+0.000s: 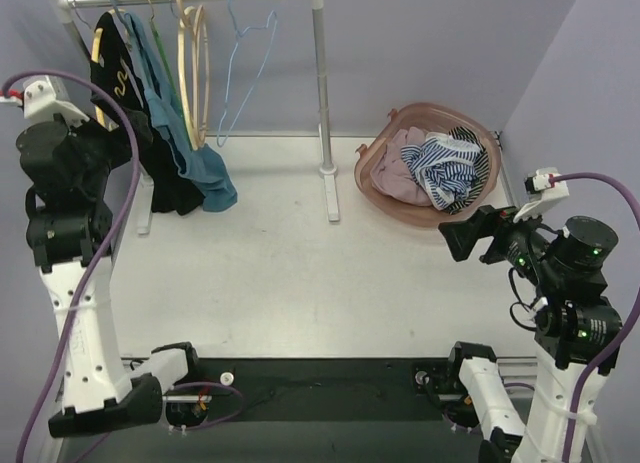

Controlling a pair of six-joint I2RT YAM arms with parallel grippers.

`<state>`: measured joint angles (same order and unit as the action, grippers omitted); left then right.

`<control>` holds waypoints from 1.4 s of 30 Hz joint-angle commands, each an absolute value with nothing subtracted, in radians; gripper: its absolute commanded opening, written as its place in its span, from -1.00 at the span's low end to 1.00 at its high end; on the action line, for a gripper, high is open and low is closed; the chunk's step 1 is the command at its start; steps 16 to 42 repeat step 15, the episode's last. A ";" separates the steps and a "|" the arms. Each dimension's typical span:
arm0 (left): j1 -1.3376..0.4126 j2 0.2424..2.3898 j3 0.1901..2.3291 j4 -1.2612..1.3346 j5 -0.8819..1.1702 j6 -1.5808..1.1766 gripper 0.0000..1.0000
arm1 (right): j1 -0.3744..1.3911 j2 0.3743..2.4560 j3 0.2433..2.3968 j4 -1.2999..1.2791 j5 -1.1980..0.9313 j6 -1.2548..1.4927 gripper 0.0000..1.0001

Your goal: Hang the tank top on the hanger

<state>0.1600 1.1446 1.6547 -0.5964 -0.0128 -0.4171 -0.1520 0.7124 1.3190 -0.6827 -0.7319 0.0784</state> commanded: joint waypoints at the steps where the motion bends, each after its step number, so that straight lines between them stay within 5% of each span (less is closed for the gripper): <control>1: 0.166 1.040 1.638 -0.610 0.150 -0.465 0.84 | -0.161 0.770 1.466 -0.811 -0.323 0.163 0.80; 6: 0.161 0.974 1.651 -0.630 0.336 -0.488 0.95 | -0.161 0.839 1.581 -0.925 -0.056 0.175 0.92; 12: 0.161 0.873 1.641 -0.716 0.475 -0.506 0.95 | -0.161 0.842 1.654 -0.956 0.027 0.140 0.99; 42: 0.161 0.828 1.647 -0.797 0.511 -0.463 0.95 | -0.161 0.844 1.672 -0.962 0.037 0.152 1.00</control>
